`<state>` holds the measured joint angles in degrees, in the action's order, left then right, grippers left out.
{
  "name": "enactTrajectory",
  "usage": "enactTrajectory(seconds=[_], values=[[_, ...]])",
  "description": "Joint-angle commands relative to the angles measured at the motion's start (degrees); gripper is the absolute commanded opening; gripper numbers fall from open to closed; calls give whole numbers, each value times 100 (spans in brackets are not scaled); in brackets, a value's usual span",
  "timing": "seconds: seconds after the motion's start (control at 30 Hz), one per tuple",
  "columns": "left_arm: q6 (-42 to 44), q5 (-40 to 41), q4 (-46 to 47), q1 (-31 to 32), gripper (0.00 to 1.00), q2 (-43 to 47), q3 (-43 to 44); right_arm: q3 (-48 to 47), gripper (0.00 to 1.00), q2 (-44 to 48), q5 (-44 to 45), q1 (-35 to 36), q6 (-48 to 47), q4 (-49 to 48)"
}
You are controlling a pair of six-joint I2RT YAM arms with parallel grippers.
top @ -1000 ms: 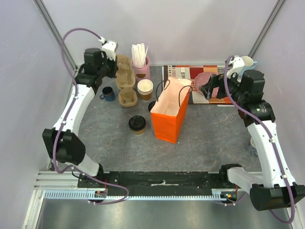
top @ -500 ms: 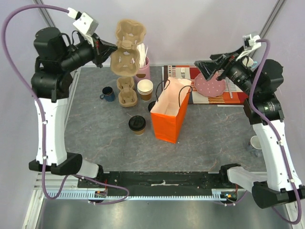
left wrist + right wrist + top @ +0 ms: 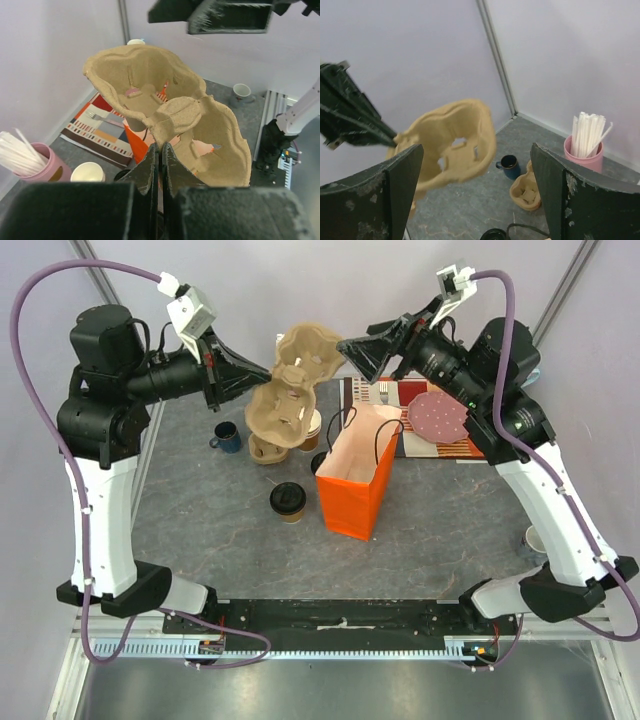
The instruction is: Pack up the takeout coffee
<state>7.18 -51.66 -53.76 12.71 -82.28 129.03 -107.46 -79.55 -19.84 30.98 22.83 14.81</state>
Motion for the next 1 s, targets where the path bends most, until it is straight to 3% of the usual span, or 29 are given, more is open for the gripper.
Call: enactTrajectory(seconds=[0.0,0.27,0.4,0.63,0.8,0.97], values=[[-182,-161,-144,310,2,54,-9,-390,96,-218,858,118,134,400],[55,173,-205,575,2,28,8,-381,95,-395,1421,145,-165,734],[187,270,-258,671,2,2,-1,-381,87,-421,1054,145,-200,778],[337,595,-249,777,2,-69,-10,-337,62,-535,393,145,-138,962],[398,648,-249,803,2,-78,-62,-293,37,-483,445,145,-322,1033],[451,789,-180,821,2,-43,-456,-276,21,-369,525,136,-656,1033]])
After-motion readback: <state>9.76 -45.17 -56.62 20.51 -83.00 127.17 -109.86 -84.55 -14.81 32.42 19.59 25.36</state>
